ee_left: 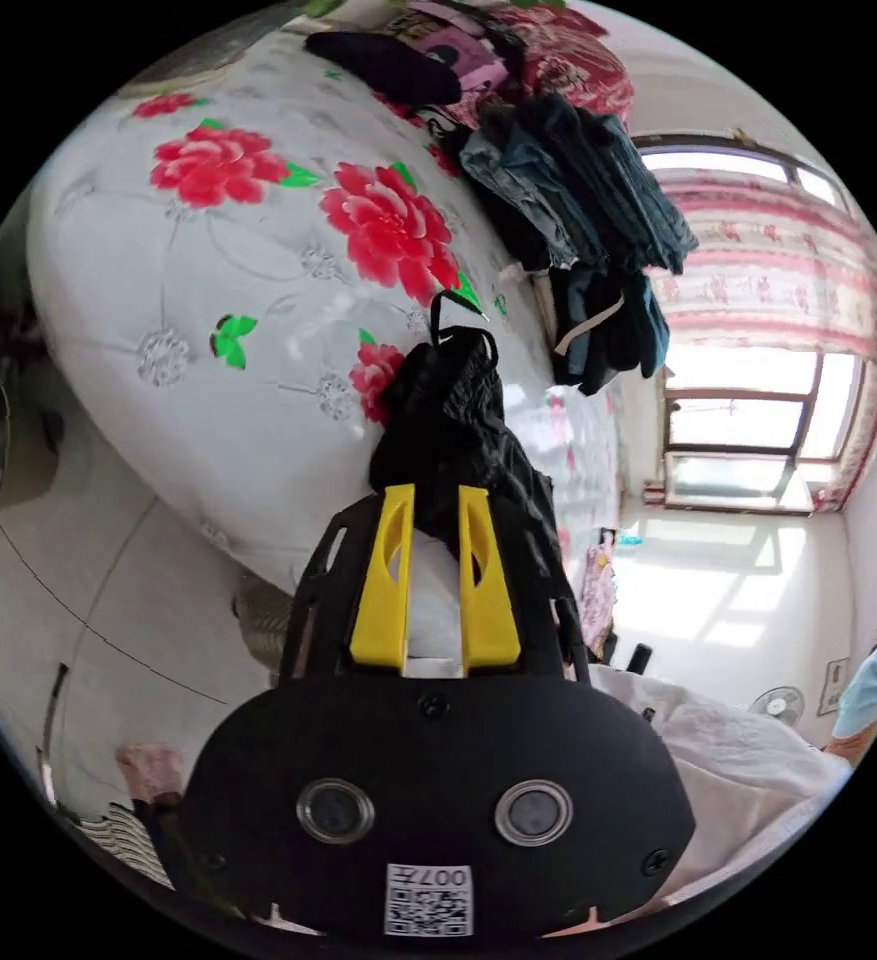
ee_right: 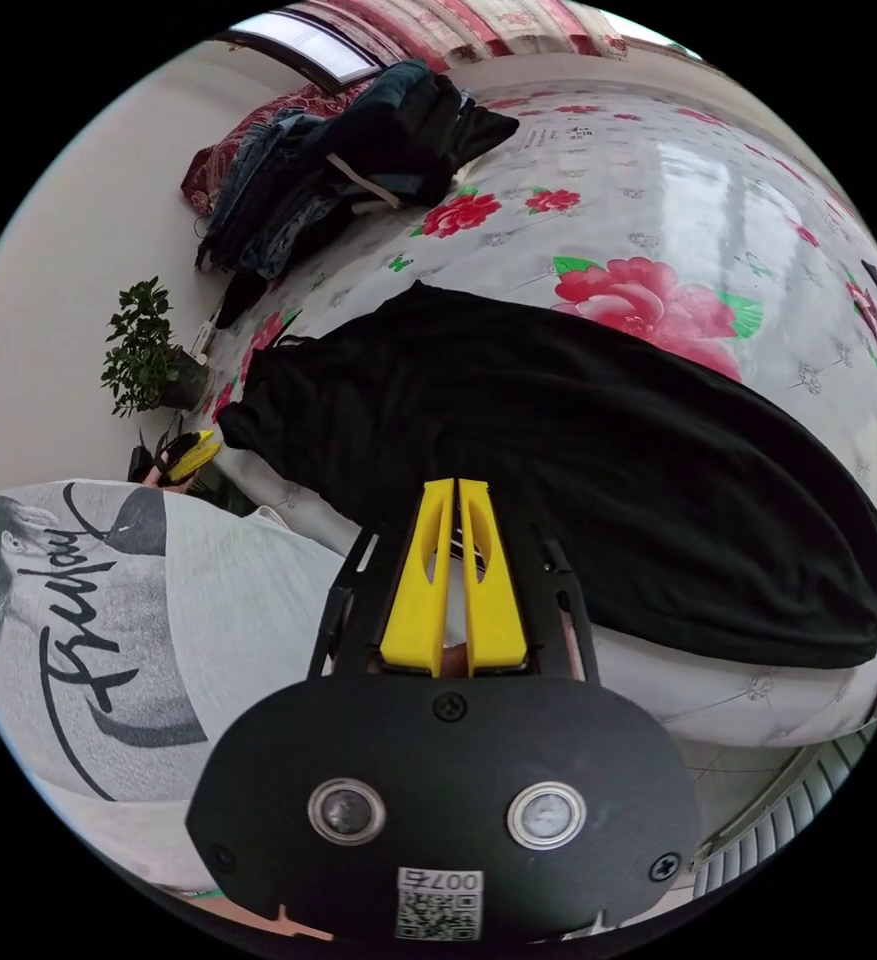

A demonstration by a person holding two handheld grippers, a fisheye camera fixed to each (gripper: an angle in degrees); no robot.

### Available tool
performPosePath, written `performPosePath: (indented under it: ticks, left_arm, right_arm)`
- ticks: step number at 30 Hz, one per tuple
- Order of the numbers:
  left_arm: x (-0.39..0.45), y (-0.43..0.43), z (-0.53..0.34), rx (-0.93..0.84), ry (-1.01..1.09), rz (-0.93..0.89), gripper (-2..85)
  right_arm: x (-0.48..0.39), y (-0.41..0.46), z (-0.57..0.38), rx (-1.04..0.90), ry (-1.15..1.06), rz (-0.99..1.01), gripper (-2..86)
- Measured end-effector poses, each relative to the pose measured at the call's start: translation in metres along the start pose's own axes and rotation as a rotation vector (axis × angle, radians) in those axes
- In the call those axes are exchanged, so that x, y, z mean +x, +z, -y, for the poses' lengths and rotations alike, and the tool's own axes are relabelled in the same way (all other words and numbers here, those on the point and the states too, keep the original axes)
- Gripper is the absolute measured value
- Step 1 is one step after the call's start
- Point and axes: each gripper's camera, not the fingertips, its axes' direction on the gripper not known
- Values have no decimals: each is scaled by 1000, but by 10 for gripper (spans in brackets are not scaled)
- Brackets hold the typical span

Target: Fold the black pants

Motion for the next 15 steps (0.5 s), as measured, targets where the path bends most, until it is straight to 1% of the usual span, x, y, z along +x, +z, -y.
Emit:
performPosePath:
  ticks: [2,4,6,8,10,11,12,15]
  left_arm:
    - [1,-10,-1,18,-13,-83,120]
    - [7,-5,4,-17,-11,-134,151]
    - [19,13,13,-95,-2,-91,176]
    - [20,28,19,-138,-33,-6,173]
    - [20,33,23,-138,-95,9,149]
    - [23,34,25,-139,-117,9,114]
    - [31,34,27,-147,-101,6,85]
    - [60,32,38,-143,-23,18,40]
  right_arm:
    - [1,9,3,-14,-5,0,-1]
    - [1,18,9,-33,-12,15,-1]
    - [-3,28,18,-44,-35,27,0]
    - [-7,33,24,-43,-56,28,-1]
    - [-11,36,28,-47,-71,35,-1]
    - [-12,38,30,-50,-80,38,-1]
    - [-13,39,29,-47,-87,34,-2]
    - [-7,42,24,-44,-76,13,-2]
